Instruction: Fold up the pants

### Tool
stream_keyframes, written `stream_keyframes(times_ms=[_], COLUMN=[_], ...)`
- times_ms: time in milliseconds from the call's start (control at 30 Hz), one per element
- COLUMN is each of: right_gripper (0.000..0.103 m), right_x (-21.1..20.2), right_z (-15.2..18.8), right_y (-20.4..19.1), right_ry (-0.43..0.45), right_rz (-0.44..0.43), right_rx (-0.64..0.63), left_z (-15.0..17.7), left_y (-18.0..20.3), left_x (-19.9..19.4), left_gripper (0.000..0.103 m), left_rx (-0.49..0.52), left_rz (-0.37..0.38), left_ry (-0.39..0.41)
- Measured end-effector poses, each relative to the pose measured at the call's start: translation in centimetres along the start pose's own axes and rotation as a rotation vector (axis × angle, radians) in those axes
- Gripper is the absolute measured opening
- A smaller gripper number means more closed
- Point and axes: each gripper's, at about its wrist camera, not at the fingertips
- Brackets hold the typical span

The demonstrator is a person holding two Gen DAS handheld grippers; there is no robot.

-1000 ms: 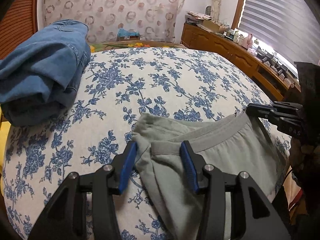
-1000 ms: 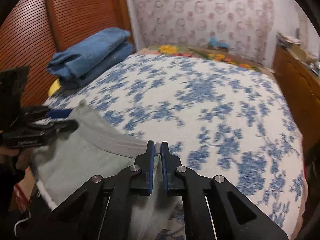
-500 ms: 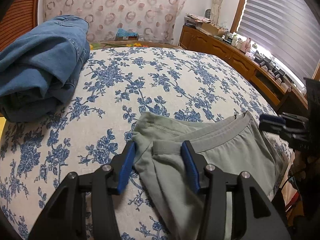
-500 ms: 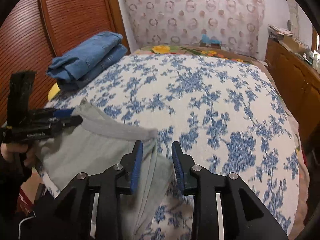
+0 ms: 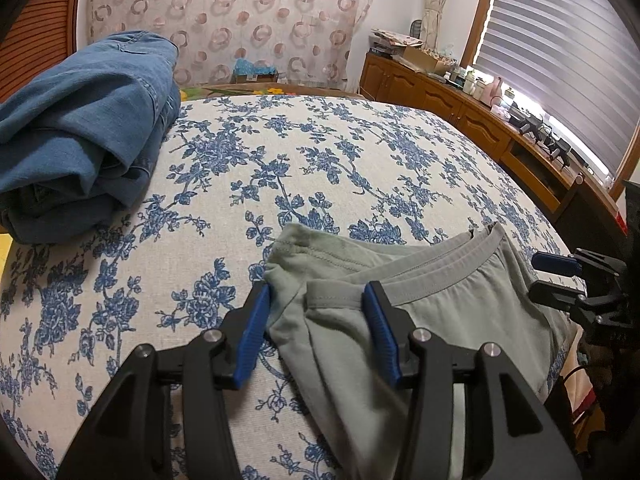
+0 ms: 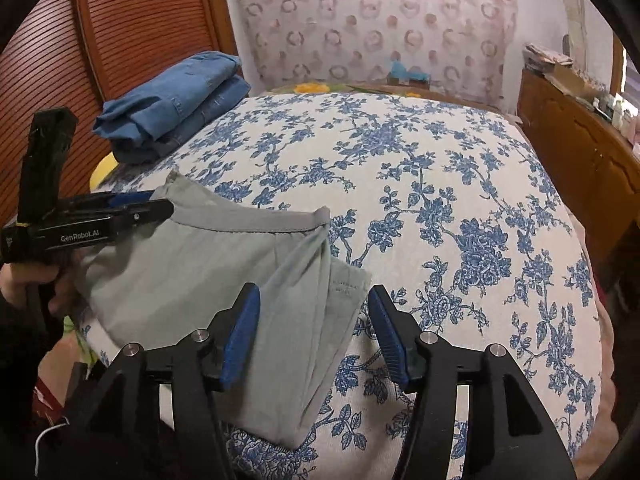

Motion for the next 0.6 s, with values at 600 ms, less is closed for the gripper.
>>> stream_keyframes(times_ms=[600], right_gripper=[0.051], right_x=[1.8], right_z=[0.5], right_y=[-0.2], right_ry=[0.061], right_rz=[0.013], right_rx=[-0.018], left_z=[0.0], left_y=[-0.1], left_x=[0.1], left_gripper=[0.049], left_rx=[0.001], left_rz=[0.002], left_ry=[-0.002])
Point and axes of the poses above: each gripper's, at about its wrist camera, not at the fingertips, and x roughly the way its jaws point, y to its right, z to its underside, and after that the axes turned 14 degrees about x, right-handed
